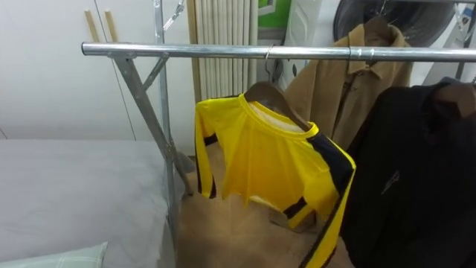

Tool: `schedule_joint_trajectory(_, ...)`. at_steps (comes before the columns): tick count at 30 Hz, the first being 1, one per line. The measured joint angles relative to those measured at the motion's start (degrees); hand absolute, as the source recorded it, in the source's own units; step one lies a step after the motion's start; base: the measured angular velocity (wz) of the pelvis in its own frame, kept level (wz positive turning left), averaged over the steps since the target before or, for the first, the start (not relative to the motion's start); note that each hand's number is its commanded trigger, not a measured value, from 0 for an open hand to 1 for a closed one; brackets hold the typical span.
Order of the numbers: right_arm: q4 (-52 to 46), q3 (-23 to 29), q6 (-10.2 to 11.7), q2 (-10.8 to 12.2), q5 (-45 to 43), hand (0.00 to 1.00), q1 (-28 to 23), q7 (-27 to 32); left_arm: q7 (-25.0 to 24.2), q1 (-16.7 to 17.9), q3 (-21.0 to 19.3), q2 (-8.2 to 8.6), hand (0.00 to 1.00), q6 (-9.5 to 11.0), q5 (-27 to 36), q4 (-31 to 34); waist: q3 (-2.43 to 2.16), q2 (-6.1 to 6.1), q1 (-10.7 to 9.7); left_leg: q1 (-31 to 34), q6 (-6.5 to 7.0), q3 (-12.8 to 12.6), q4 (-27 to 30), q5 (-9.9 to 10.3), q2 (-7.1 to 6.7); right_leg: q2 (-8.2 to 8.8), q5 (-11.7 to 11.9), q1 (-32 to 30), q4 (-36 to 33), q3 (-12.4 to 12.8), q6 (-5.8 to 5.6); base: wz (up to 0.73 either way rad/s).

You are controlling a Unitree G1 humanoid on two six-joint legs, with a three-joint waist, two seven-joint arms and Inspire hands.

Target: Hang clothes

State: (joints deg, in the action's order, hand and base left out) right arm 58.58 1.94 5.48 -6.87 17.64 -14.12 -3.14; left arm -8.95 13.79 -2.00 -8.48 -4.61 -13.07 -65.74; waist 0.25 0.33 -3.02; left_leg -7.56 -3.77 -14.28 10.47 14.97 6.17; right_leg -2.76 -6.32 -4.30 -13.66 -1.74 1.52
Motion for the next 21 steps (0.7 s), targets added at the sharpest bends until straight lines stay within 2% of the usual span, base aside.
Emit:
schedule_joint_trajectory(6, 4.6, 0.7, -0.3, 0.3, 5.6, 0.0, 1.3, -3.2, 0.4, -1.8, 0.0, 0.02, 0.0, 0.0, 0.0, -3.1, -0.06, -0.04, 0.0, 0.0, 0.01, 0.5, 0.3, 0.0, -0.1, 0.18, -0.1, 0.2, 0.5, -0.2, -0.08, 0.02)
schedule_joint_trajectory(12, 7.8, 1.8, -1.4, 0.6, 8.9, 0.0, 1.7, -5.1, 1.2, -1.7, 0.0, 0.37, 0.0, -0.1, 0.0, -3.6, -0.11, 0.05, -0.1, -1.0, 0.03, 1.1, 0.3, 0.0, -0.11, 0.29, -0.1, 1.7, 1.1, -0.6, -0.19, 0.05)
schedule_joint_trajectory(15, 7.8, 1.8, -1.4, 0.6, 8.9, 0.0, 1.7, -5.2, 1.6, -1.7, 0.1, 0.52, 0.0, -0.1, 0.0, -3.7, -0.11, 0.05, -0.2, -1.2, 0.03, 2.0, 0.3, 0.0, -0.27, 0.58, -0.4, 2.2, 1.0, -1.3, -0.29, 0.13)
schedule_joint_trajectory(21, 7.8, 1.9, -1.3, 0.5, 7.1, 0.0, 2.4, -4.9, 2.0, -0.8, 0.1, 0.74, 0.0, 0.0, -0.2, -3.4, -0.14, 0.07, 0.1, -0.9, 0.04, 2.5, 0.3, 0.0, -0.27, 0.74, -0.4, 2.3, 1.1, -2.1, -0.28, 0.06)
